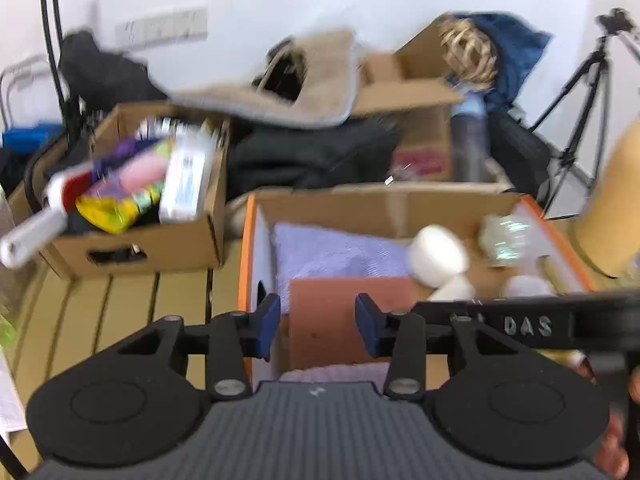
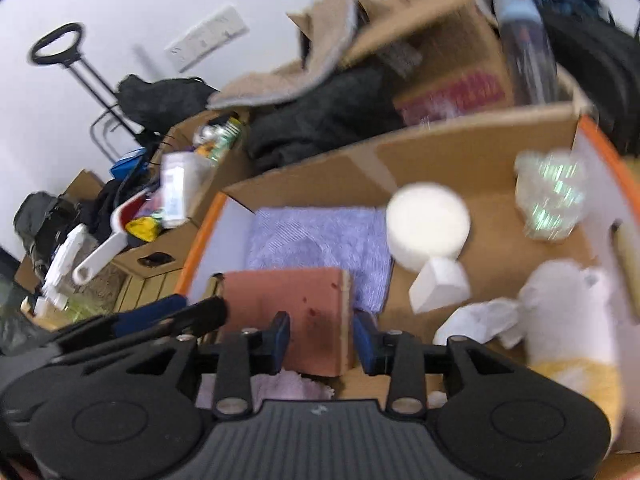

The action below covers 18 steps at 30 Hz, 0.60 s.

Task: Organize soft objects
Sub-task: 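Lower the sponge block into the box and open both grippers, then withdraw both grippers from the box back over the table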

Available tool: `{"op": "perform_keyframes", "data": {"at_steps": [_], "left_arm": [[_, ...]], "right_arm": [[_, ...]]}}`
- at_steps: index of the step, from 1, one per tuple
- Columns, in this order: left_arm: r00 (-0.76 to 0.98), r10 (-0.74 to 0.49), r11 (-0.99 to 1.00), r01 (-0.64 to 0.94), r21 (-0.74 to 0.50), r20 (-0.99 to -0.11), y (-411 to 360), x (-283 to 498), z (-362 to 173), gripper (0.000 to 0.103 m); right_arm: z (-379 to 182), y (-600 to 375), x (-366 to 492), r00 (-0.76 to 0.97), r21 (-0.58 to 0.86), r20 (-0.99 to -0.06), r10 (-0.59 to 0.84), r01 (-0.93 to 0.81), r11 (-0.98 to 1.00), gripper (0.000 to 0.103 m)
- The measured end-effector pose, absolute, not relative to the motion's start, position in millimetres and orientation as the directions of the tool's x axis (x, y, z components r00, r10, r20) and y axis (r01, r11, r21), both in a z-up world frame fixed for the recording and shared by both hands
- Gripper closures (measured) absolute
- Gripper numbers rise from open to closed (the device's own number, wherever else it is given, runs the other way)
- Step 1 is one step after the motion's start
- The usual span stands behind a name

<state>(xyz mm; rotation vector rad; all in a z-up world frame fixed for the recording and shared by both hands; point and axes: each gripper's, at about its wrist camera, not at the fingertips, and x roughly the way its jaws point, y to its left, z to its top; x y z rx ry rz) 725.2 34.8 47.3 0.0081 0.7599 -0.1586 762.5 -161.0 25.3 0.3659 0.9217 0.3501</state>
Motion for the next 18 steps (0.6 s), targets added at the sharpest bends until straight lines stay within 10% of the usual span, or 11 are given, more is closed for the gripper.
{"op": "perform_keyframes", "data": {"at_steps": [18], "left_arm": [[0.872, -0.05, 0.992, 0.101, 0.08, -0.487, 45.5, 519.9, 186.3, 0.026]], "right_arm": [[171.9, -301.2, 557.7, 0.793, 0.334, -0.551, 0.26, -0.076, 0.94, 0.051]]}}
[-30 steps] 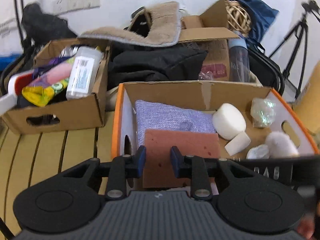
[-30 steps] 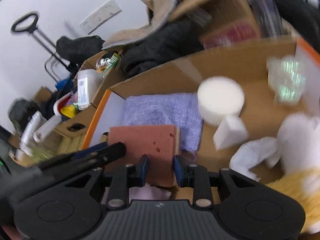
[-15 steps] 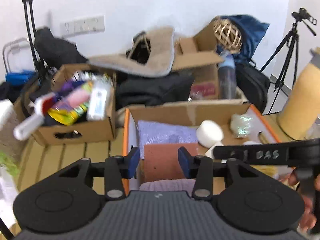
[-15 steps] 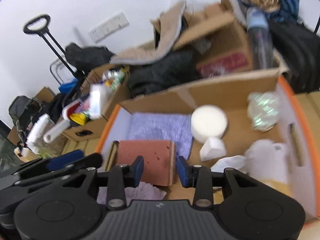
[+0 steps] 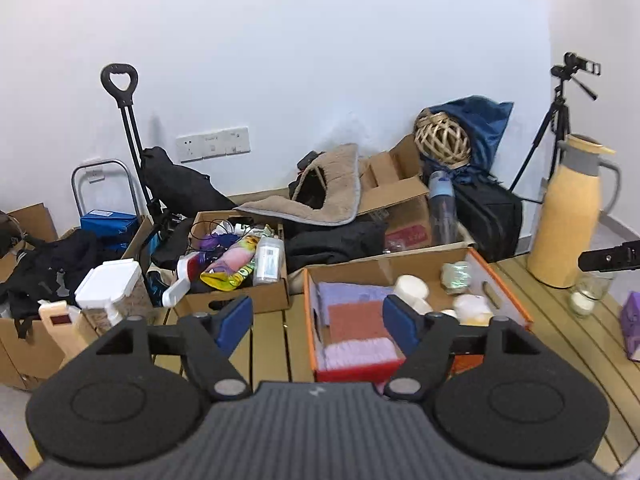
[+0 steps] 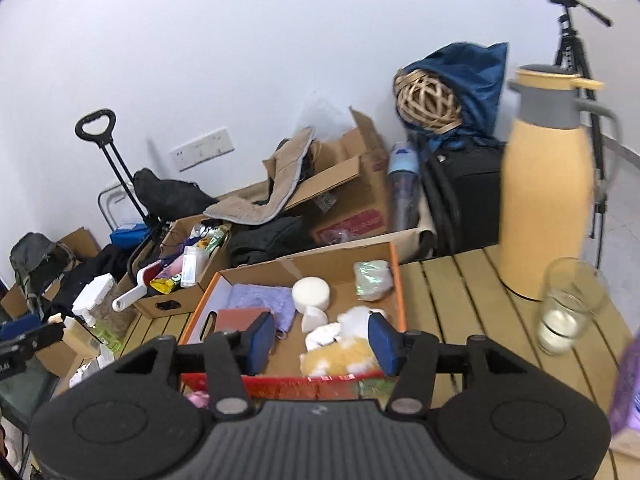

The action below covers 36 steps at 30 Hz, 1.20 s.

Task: Organize soft objects
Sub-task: 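Withdraw both grippers from the box back over the table, then move both grippers toward the pink satin scrunchie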

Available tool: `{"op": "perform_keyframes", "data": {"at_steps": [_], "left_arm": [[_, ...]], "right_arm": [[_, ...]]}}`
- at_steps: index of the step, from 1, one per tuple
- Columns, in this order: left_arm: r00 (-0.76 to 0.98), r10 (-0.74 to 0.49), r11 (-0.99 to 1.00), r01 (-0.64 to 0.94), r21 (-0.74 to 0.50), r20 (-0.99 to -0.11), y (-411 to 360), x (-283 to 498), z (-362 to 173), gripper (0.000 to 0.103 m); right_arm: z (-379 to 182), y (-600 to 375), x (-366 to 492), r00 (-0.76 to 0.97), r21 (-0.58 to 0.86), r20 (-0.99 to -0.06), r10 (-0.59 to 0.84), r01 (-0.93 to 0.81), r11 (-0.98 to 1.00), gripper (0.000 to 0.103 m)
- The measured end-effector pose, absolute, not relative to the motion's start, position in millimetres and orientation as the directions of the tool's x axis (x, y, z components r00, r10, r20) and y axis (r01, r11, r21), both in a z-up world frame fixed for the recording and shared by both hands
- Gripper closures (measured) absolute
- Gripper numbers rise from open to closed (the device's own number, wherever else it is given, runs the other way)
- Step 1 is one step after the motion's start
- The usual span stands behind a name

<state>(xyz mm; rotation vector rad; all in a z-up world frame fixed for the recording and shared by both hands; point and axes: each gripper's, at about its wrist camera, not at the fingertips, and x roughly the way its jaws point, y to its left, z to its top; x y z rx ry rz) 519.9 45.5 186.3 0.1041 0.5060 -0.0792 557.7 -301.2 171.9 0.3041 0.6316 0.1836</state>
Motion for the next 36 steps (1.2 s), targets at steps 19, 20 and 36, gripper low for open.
{"op": "perform_keyframes", "data": {"at_steps": [19, 20, 36], "left_arm": [[0.989, -0.046, 0.995, 0.057, 0.077, -0.138, 48.8, 167.1, 71.4, 0.0], [0.985, -0.056, 0.995, 0.069, 0.074, -0.165, 46.9, 166.4, 67.9, 0.0], [0.939, -0.113, 0.993, 0.121, 0.004, -0.324, 34.7, 274.0, 26.3, 0.0]], "right_arm": [[85.6, -263.0, 212.0, 0.925, 0.113, -0.232, 0.299, -0.28, 0.953, 0.009], [76.8, -261.6, 206.0, 0.917, 0.128, -0.246, 0.315, -0.292, 0.948, 0.009], [34.3, -246.0, 267.1, 0.873, 0.224, -0.37, 0.318, -0.248, 0.943, 0.021]]}}
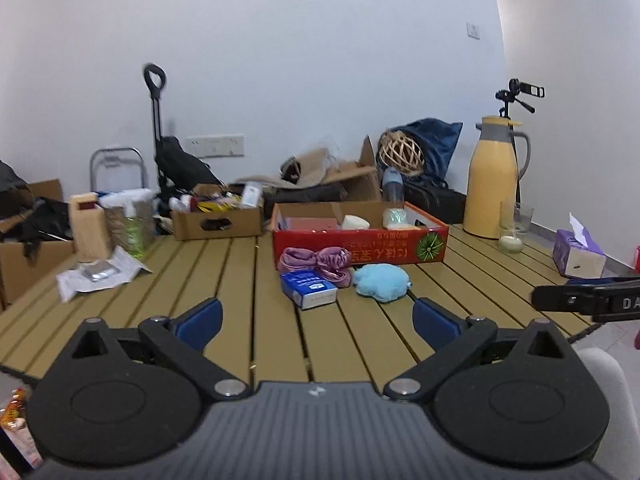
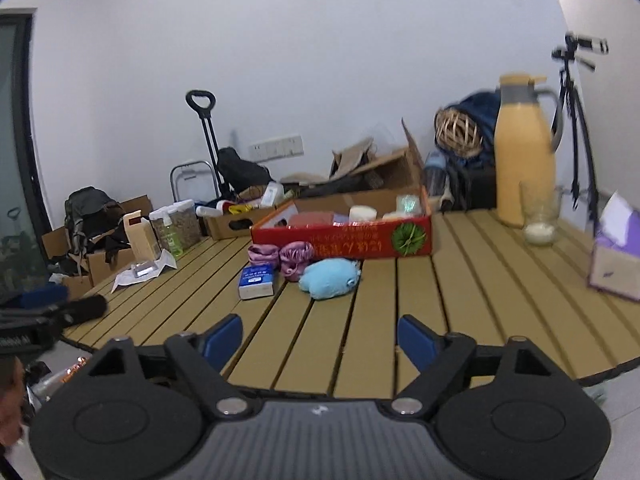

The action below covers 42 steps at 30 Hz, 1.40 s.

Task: Organize soft objects
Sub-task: 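Move both grippers toward the pink satin scrunchie, then close both grippers on the pink satin scrunchie and lift it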

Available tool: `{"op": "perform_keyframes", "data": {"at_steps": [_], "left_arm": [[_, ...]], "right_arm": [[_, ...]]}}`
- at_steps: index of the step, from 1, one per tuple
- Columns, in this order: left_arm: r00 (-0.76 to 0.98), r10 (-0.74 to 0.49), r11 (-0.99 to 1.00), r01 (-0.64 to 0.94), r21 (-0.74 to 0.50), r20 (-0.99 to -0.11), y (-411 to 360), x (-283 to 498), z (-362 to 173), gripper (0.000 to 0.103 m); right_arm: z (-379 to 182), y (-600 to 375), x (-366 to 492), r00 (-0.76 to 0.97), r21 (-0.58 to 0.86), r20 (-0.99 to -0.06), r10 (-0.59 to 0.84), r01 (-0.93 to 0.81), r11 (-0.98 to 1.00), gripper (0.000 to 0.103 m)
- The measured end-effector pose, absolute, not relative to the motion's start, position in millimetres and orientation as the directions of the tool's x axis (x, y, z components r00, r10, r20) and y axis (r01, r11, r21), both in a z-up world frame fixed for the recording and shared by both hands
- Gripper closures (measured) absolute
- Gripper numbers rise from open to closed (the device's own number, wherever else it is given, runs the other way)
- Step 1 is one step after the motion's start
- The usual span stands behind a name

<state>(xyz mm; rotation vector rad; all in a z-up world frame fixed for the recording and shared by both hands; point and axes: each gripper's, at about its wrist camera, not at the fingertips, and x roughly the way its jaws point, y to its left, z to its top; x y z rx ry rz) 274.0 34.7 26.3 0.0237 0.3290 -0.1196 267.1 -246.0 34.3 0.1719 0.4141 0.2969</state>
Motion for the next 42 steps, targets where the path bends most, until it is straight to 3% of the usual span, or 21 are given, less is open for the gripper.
{"op": "perform_keyframes", "data": {"at_steps": [5, 9, 17, 19, 22, 24, 30, 42], "left_arm": [[0.928, -0.122, 0.992, 0.12, -0.026, -0.351, 40.2, 355.1, 17.9, 0.002], [0.899, -0.107, 0.994, 0.082, -0.077, -0.425, 55.1, 440.9, 10.1, 0.025], [0.826, -0.139, 0.981, 0.041, -0.188, -0.546, 76.6, 571.3, -19.1, 0.028], [0.813, -0.16, 0.976, 0.044, -0.216, -0.56, 79.1, 583.7, -28.2, 0.039], [0.789, -0.234, 0.957, 0.084, -0.277, -0.569, 83.5, 591.5, -41.6, 0.053], [0.771, -0.277, 0.943, 0.105, -0.315, -0.573, 84.7, 594.5, -46.7, 0.069], [0.785, -0.29, 0.94, 0.127, -0.316, -0.547, 84.3, 588.5, -45.1, 0.089], [0.873, -0.348, 0.917, 0.243, -0.315, -0.341, 58.6, 474.7, 43.0, 0.092]], "right_arm": [[30.1, -230.9, 337.9, 0.856, 0.247, -0.402, 0.326, -0.241, 0.938, 0.028], [32.0, -219.2, 407.9, 0.831, 0.298, -0.409, 0.376, -0.268, 0.916, 0.033], [8.0, -177.1, 560.2, 0.761, 0.368, -0.485, 0.431, -0.27, 0.89, 0.049], [-0.8, -167.7, 586.8, 0.749, 0.371, -0.504, 0.429, -0.261, 0.891, 0.051], [-14.7, -154.1, 609.4, 0.729, 0.352, -0.539, 0.422, -0.26, 0.899, 0.057], [-26.2, -144.6, 617.6, 0.691, 0.341, -0.572, 0.443, -0.291, 0.894, 0.068], [-34.5, -118.1, 610.3, 0.699, 0.206, -0.581, 0.418, -0.37, 0.906, 0.095], [49.8, -157.9, 516.0, 0.785, 0.208, -0.397, 0.476, -0.428, 0.879, 0.098]]}}
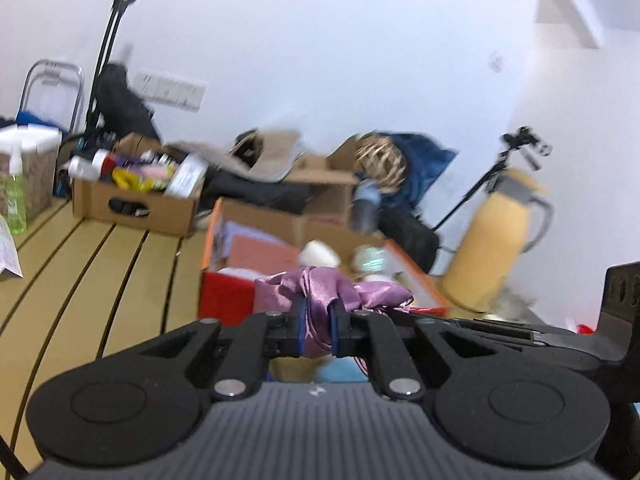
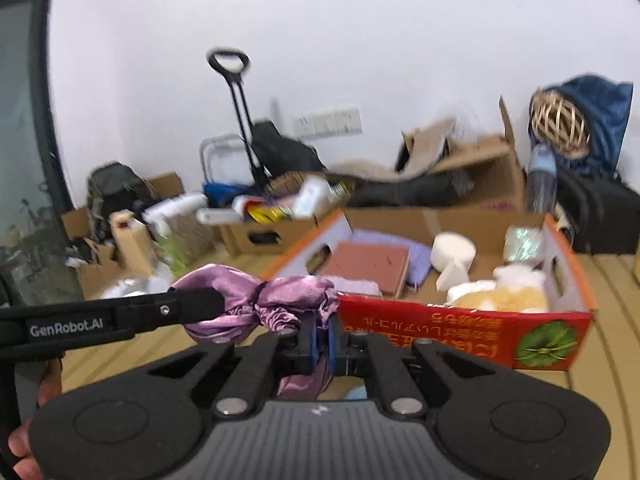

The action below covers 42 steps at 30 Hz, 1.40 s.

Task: Organize soft objects
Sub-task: 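Close both grippers on the pink satin scrunchie and lift it, then carry the pink scrunchie toward the box, then lower the scrunchie into the box and open both grippers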

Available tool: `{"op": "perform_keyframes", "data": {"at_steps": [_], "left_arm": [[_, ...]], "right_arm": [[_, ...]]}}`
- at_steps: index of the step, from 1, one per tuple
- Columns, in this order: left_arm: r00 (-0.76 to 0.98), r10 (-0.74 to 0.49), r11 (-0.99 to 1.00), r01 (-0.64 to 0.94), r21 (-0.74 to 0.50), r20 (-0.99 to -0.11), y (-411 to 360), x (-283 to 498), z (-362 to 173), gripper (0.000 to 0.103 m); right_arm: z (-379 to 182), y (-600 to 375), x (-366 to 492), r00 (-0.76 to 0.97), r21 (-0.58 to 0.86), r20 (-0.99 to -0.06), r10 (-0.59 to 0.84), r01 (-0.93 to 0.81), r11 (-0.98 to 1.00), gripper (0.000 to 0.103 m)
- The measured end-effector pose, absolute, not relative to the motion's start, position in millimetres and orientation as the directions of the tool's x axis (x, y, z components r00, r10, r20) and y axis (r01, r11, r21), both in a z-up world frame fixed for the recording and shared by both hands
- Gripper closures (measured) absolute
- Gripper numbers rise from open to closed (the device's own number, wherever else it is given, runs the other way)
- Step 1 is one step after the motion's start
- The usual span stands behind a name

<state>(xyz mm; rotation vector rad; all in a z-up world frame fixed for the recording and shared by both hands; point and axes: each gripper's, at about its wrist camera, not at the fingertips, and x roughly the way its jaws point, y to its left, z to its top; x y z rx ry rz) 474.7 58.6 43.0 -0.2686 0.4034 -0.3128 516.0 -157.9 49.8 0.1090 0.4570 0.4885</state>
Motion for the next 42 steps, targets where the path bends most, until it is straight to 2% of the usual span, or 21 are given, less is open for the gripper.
{"op": "perform_keyframes", "data": {"at_steps": [5, 12, 23, 28, 33, 37, 42], "left_arm": [[0.876, -0.386, 0.908, 0.304, -0.29, -0.289, 38.5, 400.7, 67.2, 0.092], [0.858, -0.444, 0.874, 0.35, -0.337, -0.259, 23.5, 314.5, 69.1, 0.092], [0.856, -0.461, 0.864, 0.372, -0.339, -0.236, 14.4, 278.7, 74.8, 0.091], [0.849, -0.465, 0.86, 0.365, -0.358, -0.251, 14.5, 298.0, 68.9, 0.091], [0.841, -0.471, 0.858, 0.368, -0.358, -0.265, 10.9, 354.7, 72.4, 0.091], [0.834, -0.473, 0.856, 0.359, -0.371, -0.284, 8.4, 431.7, 77.5, 0.091], [0.796, -0.478, 0.845, 0.302, -0.44, -0.372, 11.7, 545.5, 64.8, 0.091]], "right_arm": [[78.7, -182.4, 437.6, 0.808, 0.184, -0.342, 0.481, -0.444, 0.877, 0.098], [89.3, -216.5, 335.9, 0.826, 0.236, -0.292, 0.482, -0.426, 0.873, 0.098], [96.0, -232.7, 271.7, 0.853, 0.217, -0.25, 0.458, -0.412, 0.885, 0.098], [92.6, -233.7, 284.3, 0.852, 0.228, -0.261, 0.454, -0.403, 0.886, 0.097], [93.7, -233.5, 331.7, 0.849, 0.208, -0.285, 0.444, -0.397, 0.894, 0.097], [100.9, -234.3, 404.1, 0.841, 0.181, -0.311, 0.443, -0.405, 0.896, 0.097], [101.6, -234.6, 512.8, 0.805, 0.192, -0.384, 0.452, -0.409, 0.892, 0.097]]}}
